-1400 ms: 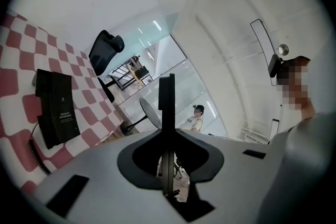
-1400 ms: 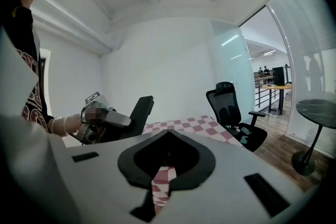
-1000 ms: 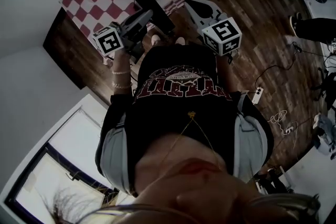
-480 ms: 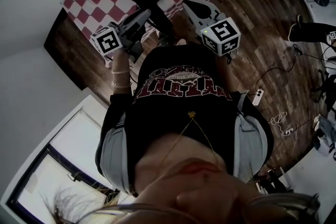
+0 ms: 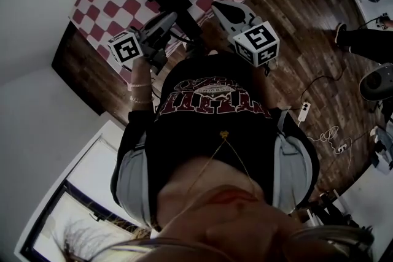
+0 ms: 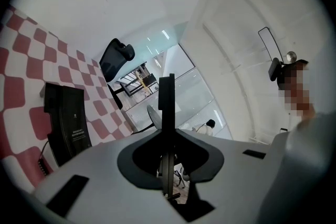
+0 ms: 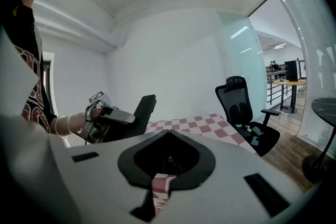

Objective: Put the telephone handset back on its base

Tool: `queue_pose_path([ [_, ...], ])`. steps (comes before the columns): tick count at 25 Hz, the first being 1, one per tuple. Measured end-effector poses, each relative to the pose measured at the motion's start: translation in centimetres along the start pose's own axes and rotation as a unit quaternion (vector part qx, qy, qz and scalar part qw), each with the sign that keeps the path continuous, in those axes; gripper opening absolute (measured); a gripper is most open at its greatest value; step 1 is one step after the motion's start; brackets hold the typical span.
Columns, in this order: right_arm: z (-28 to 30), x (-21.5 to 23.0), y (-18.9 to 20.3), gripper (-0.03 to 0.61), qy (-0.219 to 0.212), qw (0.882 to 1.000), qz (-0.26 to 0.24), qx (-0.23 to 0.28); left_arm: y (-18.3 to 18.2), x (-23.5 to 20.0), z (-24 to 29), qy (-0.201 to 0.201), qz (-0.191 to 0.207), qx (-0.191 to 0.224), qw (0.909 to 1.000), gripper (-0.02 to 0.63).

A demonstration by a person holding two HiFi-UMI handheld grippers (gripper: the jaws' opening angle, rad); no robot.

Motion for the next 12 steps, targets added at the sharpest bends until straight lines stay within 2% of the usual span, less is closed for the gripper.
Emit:
queue_pose_path([
  [6,1.4,0.9,-0.5,0.02,-0.001,1.0,0.012,0.001,-1.4,-0.9,0.8,0.005,0.001,-0.005,1.0,0.075],
  [12,3.2,1.5,-1.8,0.02,-0.009,1.0,0.003,0.008,-2.2,-2.2,0.6,-0.002,-0.001,-0.004,1.0,0.074],
])
Point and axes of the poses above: the fingertips, and each gripper's own axes: z forward along the fingers, x to its right, y out of its underside, the point moved 6 cm from there along -z, backward along the fingers, and after that the axes turned 3 degrees about z, right-handed, at the moved point
